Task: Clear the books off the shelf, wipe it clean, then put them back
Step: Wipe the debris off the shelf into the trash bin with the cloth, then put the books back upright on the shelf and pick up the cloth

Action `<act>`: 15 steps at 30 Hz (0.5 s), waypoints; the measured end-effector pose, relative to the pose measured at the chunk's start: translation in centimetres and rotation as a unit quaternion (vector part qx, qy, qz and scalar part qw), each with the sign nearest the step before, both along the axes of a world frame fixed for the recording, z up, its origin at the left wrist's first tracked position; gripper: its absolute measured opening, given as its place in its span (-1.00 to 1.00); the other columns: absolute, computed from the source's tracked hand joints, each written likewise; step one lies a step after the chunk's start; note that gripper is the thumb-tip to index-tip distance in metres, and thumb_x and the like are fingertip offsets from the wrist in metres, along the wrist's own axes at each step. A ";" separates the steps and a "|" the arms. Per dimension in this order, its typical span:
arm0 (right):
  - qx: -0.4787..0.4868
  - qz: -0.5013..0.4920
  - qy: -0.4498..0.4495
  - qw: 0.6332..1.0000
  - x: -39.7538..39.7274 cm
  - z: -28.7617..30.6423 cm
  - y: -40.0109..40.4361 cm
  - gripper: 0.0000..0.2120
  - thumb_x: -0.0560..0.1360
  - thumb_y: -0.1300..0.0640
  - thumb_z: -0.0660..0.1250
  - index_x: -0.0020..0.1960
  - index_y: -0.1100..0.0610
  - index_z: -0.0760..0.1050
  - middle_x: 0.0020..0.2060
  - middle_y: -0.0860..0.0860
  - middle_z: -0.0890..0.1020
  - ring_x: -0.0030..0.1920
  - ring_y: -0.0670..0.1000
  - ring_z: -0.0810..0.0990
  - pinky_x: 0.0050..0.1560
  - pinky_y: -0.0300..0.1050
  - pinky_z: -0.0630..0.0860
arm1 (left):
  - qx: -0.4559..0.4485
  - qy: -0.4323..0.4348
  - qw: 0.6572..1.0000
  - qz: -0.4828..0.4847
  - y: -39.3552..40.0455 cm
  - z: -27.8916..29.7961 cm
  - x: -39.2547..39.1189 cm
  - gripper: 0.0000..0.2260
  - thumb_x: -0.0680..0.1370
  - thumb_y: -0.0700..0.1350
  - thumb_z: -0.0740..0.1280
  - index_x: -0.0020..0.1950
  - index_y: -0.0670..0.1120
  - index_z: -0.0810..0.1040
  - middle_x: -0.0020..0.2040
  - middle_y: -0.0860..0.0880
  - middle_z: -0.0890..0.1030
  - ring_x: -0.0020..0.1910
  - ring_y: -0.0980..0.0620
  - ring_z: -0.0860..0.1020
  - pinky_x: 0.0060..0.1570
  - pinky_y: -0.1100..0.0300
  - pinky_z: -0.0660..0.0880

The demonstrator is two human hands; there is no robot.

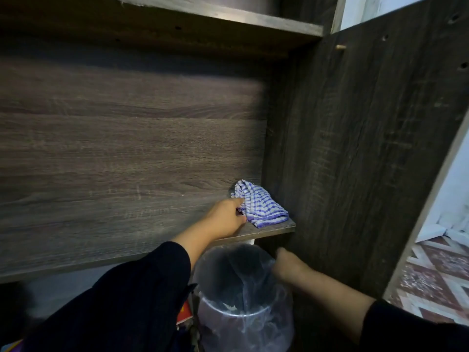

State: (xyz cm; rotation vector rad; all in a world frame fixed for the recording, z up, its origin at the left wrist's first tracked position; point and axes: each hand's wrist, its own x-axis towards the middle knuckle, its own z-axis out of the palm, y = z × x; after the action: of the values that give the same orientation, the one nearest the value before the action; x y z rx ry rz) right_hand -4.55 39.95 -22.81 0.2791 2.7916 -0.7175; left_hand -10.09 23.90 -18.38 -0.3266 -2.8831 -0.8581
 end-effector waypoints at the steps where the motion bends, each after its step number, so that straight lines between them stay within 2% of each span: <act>1: 0.012 0.005 0.018 1.000 0.4 1.1 -0.2 -0.64 0.54 0.09 0.20 0.32 0.14 0.39 0.29 0.09 0.49 0.29 0.09 0.49 0.22 -0.05 0.43 | 0.003 -0.002 1.000 0.001 -0.5 0.2 0.3 -0.49 0.55 -0.10 0.33 0.48 -0.03 0.30 0.37 -0.08 0.47 0.28 -0.03 0.48 0.31 0.04 0.41; 3: 0.026 0.022 0.035 0.999 0.4 2.4 -0.6 -0.70 0.49 0.06 0.21 0.19 0.08 0.51 0.19 0.04 0.58 0.19 0.07 0.57 0.12 -0.09 0.48 | 0.008 -0.003 1.000 0.010 -1.8 0.6 1.1 -0.55 0.54 -0.12 0.33 0.43 -0.04 0.38 0.33 -0.08 0.51 0.27 -0.03 0.50 0.30 0.04 0.42; 5: -0.001 0.040 0.026 0.999 0.4 3.2 -1.4 -0.77 0.47 0.07 0.21 0.01 0.09 0.59 0.01 0.07 0.65 0.01 0.08 0.64 -0.05 -0.11 0.55 | 0.027 -0.007 0.999 0.022 -3.2 1.1 1.9 -0.64 0.55 -0.16 0.33 0.36 -0.10 0.47 0.28 -0.10 0.55 0.23 -0.03 0.52 0.29 0.06 0.43; 7: -0.033 0.057 0.023 0.998 1.1 3.9 -2.8 -0.84 0.46 0.13 0.22 -0.23 0.11 0.54 -0.23 0.10 0.64 -0.25 0.09 0.63 -0.33 -0.16 0.52 | 0.045 -0.007 0.998 0.032 -4.7 1.8 3.1 -0.75 0.55 -0.20 0.32 0.23 -0.15 0.56 0.16 -0.12 0.62 0.14 -0.05 0.57 0.21 0.14 0.45; 8: -0.048 0.067 0.024 0.996 1.1 3.9 -3.5 -0.83 0.46 0.18 0.23 -0.30 0.12 0.50 -0.30 0.11 0.62 -0.31 0.10 0.61 -0.37 -0.17 0.50 | 0.046 -0.002 0.998 0.036 -5.5 2.3 3.9 -0.80 0.55 -0.22 0.31 0.16 -0.17 0.60 0.11 -0.12 0.64 0.10 -0.06 0.58 0.14 0.18 0.44; 10: -0.058 0.082 0.008 0.995 1.8 4.4 -5.3 -0.81 0.46 0.23 0.24 -0.31 0.17 0.52 -0.34 0.14 0.62 -0.32 0.13 0.61 -0.33 -0.13 0.52 | 0.041 0.007 0.998 0.039 -7.0 3.1 5.7 -0.84 0.55 -0.23 0.30 0.06 -0.19 0.64 0.05 -0.13 0.66 0.07 -0.05 0.59 0.05 0.25 0.42; 12: -0.061 0.100 -0.049 0.992 2.8 4.9 -7.3 -0.80 0.51 0.20 0.24 -0.27 0.17 0.52 -0.43 0.08 0.64 -0.42 0.06 0.59 -0.40 -0.18 0.52 | 0.041 0.002 0.998 0.038 -8.2 3.6 7.8 -0.85 0.54 -0.25 0.31 0.03 -0.22 0.65 0.04 -0.14 0.66 0.03 -0.02 0.58 -0.03 0.30 0.38; 15: -0.046 0.175 -0.146 0.973 4.3 5.6 -10.4 -0.77 0.59 0.13 0.17 -0.18 0.14 0.52 -0.29 0.02 0.69 -0.34 0.00 0.55 -0.44 -0.21 0.48 | 0.032 -0.019 0.999 0.032 -10.1 3.7 10.8 -0.86 0.51 -0.30 0.32 0.00 -0.27 0.65 0.02 -0.19 0.67 -0.09 0.04 0.55 -0.15 0.35 0.38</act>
State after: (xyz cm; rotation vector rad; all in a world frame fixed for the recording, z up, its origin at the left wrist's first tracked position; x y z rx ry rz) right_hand -0.23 29.53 -17.17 -0.1157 2.4285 -0.6562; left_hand 0.76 13.85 -14.67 -0.2129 -2.8757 -0.9518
